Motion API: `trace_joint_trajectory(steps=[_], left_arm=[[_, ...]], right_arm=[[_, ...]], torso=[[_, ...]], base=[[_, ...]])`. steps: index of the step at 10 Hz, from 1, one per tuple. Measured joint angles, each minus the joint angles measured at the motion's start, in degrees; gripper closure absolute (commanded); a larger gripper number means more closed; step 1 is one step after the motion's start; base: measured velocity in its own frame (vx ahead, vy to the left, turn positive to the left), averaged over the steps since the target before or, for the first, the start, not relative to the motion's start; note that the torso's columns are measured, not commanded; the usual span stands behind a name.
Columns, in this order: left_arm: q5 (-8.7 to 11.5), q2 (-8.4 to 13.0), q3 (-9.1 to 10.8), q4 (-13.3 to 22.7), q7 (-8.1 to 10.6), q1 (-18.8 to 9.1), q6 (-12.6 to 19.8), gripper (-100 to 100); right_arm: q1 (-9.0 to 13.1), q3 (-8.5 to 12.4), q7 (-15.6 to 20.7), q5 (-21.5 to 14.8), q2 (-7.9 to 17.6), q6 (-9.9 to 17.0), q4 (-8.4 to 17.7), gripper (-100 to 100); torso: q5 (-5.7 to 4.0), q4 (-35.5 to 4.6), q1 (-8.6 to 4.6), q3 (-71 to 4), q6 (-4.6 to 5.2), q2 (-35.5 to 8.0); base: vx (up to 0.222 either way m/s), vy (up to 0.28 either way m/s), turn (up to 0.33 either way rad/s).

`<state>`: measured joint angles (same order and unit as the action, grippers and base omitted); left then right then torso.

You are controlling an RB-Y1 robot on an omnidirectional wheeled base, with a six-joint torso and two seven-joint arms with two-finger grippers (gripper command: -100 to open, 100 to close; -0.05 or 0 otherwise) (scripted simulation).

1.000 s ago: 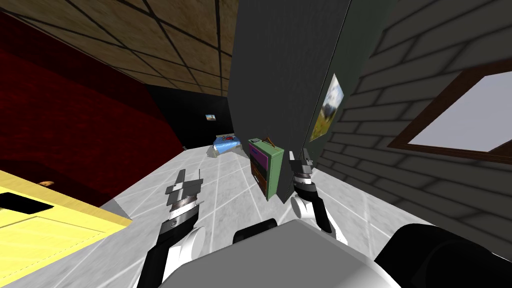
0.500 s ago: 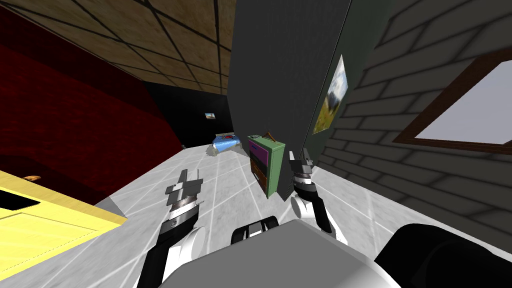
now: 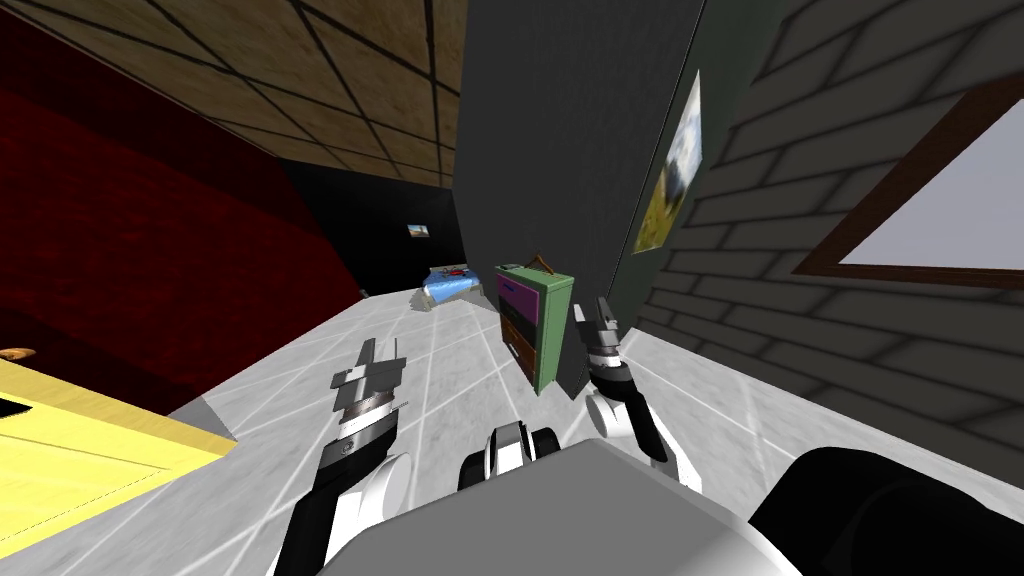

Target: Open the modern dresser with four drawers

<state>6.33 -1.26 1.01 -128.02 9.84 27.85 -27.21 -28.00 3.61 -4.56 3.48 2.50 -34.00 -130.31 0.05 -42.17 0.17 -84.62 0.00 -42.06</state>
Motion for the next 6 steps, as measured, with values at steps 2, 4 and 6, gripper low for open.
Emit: trace_joint_trajectory(steps=[2,4,6], left_arm=[[0.00,0.00,0.00,0.00,0.00,0.01,0.00,0],[0.00,-0.01,0.00,0.00,0.00,0.01,0.00,0],[0.00,0.00,0.00,0.00,0.00,0.01,0.00,0]], right_arm=[[0.03,0.67,1.13,-1.68,3.64,0.81,1.95,-100],[0.16,1.32,2.88,-4.04,6.78,2.39,3.88,-100],[-0.10,2.34,4.77,-6.74,9.65,3.80,6.32,-100]], torso=[[-0.04,-0.06,-0.13,-0.06,0.00,-0.05],[-0.01,-0.09,-0.04,-0.01,0.00,-0.14],[-0.05,-0.13,-0.19,0.07,0.01,-0.25]], base=[[0.158,0.115,-0.060],[0.167,0.170,-0.077],[0.182,0.175,-0.085]])
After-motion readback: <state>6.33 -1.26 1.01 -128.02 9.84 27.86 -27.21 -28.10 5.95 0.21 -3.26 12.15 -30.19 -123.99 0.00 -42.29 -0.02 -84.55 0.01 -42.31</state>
